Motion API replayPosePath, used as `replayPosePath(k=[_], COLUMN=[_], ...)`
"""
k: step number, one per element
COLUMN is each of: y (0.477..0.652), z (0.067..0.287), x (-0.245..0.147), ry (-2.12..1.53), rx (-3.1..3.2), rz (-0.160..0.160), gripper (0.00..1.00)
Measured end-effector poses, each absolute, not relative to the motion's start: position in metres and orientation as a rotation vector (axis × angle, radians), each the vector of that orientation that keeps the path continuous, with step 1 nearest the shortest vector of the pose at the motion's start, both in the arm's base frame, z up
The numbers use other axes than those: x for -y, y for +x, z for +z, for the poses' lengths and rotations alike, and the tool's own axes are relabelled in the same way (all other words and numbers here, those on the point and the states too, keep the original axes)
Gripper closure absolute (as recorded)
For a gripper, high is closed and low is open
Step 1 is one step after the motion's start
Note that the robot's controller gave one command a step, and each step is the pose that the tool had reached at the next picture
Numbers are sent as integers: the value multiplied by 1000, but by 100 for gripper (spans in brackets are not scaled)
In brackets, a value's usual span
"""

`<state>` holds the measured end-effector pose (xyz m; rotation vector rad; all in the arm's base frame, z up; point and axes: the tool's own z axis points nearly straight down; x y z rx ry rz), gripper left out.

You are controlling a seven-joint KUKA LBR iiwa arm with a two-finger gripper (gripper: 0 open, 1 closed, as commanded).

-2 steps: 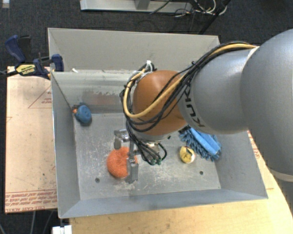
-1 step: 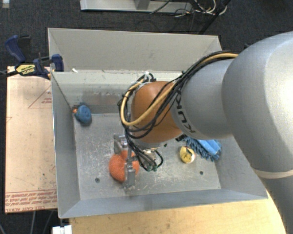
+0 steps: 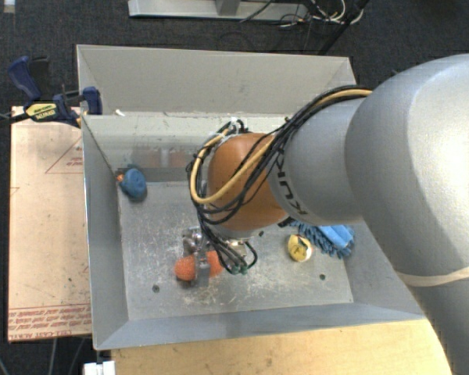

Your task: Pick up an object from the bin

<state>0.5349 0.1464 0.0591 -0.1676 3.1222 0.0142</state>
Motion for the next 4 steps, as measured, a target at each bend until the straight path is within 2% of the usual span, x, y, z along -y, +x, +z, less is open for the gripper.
replayPosePath(k=[2,4], y=[534,533], z=[64,96], x=[-146,-145], ry=[-167,-167], rx=[-3121,-3126], rz=[15,12], gripper=[100,100])
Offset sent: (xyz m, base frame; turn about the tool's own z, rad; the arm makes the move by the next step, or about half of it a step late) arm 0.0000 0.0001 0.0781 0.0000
